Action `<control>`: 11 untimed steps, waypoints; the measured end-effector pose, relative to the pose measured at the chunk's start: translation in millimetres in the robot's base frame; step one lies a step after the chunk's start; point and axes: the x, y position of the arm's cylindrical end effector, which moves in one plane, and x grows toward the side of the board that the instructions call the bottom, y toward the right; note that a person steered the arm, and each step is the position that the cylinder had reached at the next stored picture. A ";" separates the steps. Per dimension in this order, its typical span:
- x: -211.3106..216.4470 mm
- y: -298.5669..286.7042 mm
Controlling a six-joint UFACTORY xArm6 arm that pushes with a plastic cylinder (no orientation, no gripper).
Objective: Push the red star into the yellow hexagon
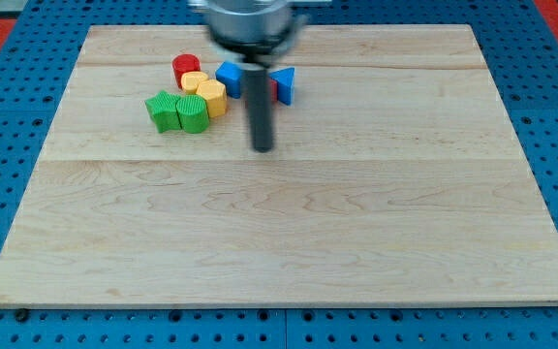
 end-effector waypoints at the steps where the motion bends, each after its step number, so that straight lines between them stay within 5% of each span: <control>1: -45.8 51.6; 3: -124.2 50.4; 9: -62.3 -93.8; 11: -52.4 -74.2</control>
